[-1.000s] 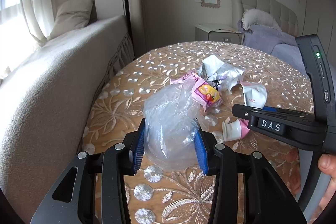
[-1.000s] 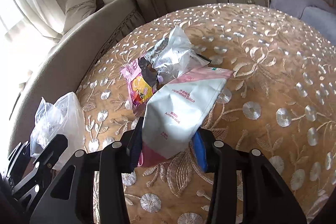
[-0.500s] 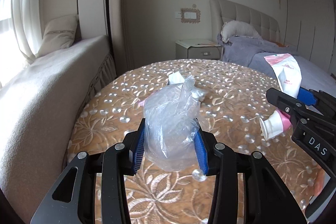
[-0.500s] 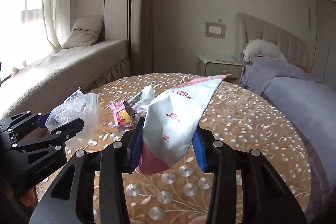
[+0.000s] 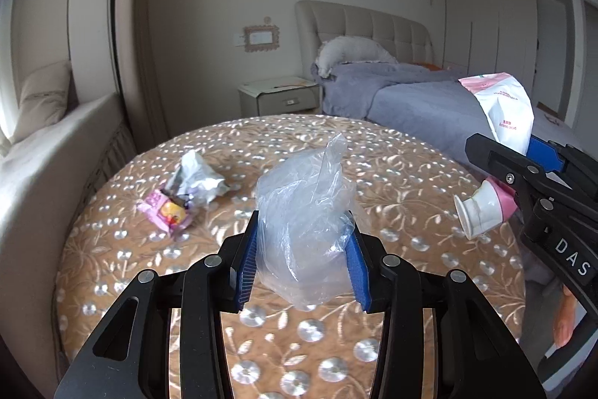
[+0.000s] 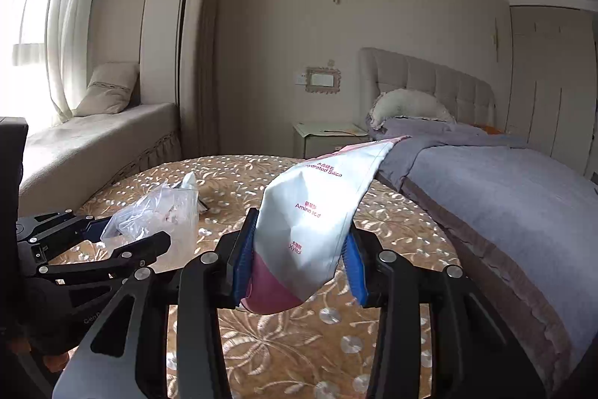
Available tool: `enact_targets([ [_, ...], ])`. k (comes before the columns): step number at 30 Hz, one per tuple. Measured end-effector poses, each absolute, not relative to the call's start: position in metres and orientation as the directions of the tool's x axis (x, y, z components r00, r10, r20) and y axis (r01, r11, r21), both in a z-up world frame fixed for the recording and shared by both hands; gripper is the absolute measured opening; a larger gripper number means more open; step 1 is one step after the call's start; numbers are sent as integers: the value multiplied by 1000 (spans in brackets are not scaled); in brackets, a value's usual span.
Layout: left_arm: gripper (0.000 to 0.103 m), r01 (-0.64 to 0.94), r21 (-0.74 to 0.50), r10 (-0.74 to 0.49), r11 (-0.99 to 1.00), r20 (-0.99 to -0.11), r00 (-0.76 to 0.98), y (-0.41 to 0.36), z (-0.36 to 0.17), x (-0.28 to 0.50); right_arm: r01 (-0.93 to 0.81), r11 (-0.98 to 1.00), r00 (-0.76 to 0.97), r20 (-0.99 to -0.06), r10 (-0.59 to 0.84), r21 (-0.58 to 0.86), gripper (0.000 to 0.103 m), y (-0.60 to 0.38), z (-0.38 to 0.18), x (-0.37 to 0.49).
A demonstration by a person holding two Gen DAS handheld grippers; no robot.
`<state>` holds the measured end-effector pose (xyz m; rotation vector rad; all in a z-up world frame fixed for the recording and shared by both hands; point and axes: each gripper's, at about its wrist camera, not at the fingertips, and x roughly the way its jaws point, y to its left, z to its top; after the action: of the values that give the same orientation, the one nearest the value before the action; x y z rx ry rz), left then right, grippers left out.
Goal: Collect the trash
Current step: 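Carry the clear plastic bag and pink-white tube over the white bin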
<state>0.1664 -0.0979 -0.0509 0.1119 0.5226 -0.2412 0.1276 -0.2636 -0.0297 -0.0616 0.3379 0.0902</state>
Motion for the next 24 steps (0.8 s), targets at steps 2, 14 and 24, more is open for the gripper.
enact_targets([
  [2,41,287,54,-222,956,-507,833,-117,-52,163,-68,997,943,-330,49,-48,43,-279,-32,122],
  [14,41,484,106,-359,869,-537,763,-233,-63,157,136,990,928,-344,-144,-47,43,-371,-54,95],
  [24,42,610,128,-437,782,-585,683,-324,-85,148,286,958,889,-362,-280,-37,43,-440,-73,75],
])
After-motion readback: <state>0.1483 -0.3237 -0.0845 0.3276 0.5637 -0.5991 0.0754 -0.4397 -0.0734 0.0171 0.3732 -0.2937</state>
